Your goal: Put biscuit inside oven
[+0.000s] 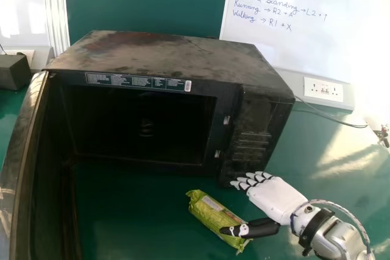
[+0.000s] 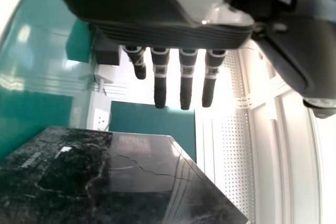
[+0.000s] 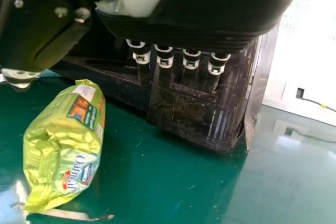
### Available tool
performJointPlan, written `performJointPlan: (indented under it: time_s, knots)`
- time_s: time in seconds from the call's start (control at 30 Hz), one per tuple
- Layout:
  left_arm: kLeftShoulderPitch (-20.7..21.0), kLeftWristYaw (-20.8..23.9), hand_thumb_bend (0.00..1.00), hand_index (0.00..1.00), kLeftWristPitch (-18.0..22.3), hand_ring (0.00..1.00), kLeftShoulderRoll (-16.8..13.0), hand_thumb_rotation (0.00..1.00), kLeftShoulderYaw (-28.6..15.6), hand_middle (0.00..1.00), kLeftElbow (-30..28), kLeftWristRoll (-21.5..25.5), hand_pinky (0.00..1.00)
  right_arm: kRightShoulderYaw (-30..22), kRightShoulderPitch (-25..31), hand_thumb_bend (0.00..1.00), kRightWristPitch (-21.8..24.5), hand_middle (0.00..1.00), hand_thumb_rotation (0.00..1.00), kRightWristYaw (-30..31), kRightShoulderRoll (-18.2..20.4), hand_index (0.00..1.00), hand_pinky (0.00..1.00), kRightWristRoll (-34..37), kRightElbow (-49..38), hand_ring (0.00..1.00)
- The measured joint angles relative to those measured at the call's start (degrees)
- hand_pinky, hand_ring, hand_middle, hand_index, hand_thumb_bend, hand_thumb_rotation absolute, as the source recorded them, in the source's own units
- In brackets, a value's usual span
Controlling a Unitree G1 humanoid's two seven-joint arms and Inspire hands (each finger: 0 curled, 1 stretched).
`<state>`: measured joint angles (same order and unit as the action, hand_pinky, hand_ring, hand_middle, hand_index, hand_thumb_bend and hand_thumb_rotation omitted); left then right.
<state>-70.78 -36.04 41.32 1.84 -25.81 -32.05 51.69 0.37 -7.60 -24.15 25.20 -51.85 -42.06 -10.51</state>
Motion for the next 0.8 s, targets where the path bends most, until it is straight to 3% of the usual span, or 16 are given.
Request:
performJointPlan:
  time_s: [0.4, 0.8]
  knots:
    - [2.02, 0.14, 1.0, 0.85, -2.1, 0.83, 2.56, 0.73, -1.87, 0.86, 1.14, -0.01, 0.91, 0.54, -0.03, 1.0, 0.2, 1.0, 0.87, -1.26, 0.46, 1.0, 1.0, -0.23, 1.36, 1.0]
    - [2.22, 0.27, 1.0, 0.86, -2.76, 0.83, 3.45, 0.7, -1.96, 0.86, 0.63, -1.71, 0.91, 6.88, -2.2, 1.0, 2.82, 1.0, 0.87, -2.95, 3.06, 1.0, 1.0, -4.9, 5.85, 1.0]
